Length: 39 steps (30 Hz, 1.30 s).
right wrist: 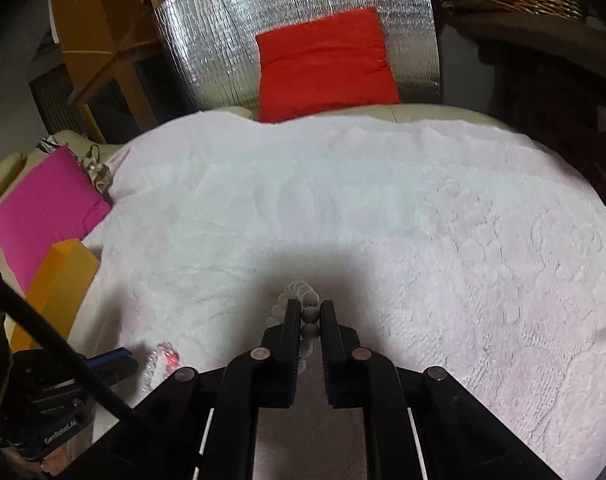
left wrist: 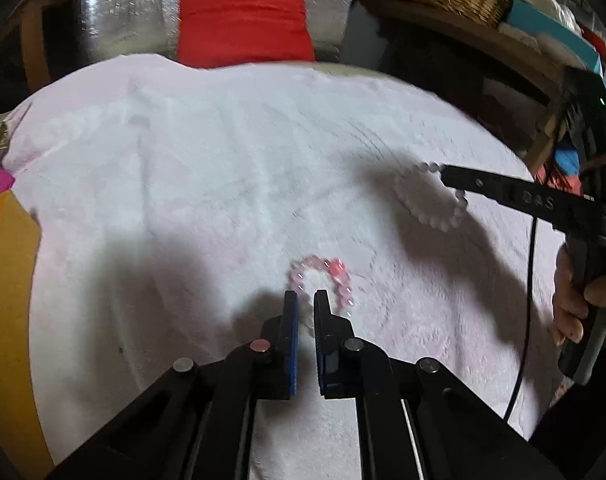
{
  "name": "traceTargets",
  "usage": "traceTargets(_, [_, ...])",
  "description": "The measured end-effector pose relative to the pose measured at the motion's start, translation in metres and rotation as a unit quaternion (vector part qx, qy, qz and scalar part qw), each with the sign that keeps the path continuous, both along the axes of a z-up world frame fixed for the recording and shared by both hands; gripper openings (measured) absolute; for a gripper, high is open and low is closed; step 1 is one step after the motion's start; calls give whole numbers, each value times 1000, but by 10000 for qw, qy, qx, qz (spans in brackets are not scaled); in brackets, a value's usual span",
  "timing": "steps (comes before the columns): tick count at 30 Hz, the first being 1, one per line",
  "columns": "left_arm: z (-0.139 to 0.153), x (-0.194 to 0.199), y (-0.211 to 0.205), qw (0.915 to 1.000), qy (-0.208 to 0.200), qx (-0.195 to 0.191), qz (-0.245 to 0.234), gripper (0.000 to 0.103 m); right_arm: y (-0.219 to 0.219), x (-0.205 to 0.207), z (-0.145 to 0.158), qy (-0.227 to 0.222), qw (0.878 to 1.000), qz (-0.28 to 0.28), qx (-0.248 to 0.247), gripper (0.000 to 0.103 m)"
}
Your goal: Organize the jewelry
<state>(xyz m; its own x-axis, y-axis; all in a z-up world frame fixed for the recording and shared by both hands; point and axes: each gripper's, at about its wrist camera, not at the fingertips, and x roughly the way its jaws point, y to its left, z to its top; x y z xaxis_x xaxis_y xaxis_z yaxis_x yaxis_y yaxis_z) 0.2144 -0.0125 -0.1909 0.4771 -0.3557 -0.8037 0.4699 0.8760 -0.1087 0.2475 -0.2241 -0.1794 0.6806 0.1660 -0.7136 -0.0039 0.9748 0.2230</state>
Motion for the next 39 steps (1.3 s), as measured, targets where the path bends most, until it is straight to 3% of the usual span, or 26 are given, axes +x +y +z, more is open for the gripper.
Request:
traceTargets(4, [-6, -1, -6, 9999, 70, 85, -67, 42, -4, 5, -10, 222, 9997, -39, -37, 10])
traceTargets(7, [-7, 0, -6, 9998, 191, 23, -24, 55, -8, 7, -17, 403, 9991, -108, 9, 10])
traceTargets(15, [-13, 2, -15, 9999, 144, 94, -12, 57, -12, 10, -29, 620, 9979, -173, 20, 12])
traceTargets(17, [-11, 0, -16, 9999, 48, 108, -26, 43, -12, 12, -30, 635, 9978, -173, 2, 13])
traceTargets(18, [-11, 0, -17, 9999, 18, 141, -38, 31, -12, 13, -30, 639, 9978, -184, -12, 13])
traceTargets(22, [-10, 2, -19, 9999, -66, 132, 22, 13, -12, 14, -30, 675, 9975, -208, 56, 16])
traceTargets(27, [-5, 3, -14, 9999, -136, 28, 69, 8, -12, 14, -29, 610, 9980, -129, 51, 19])
traceTargets(29, [-2, 3, -12, 9998, -165, -36, 99, 8, -8, 12, -28, 529, 9985, -68, -108, 14])
traceTargets(39, [20, 0, 2, 9984, -372, -332, 259, 8, 5, -13, 9, -483, 9986, 174, 129, 10])
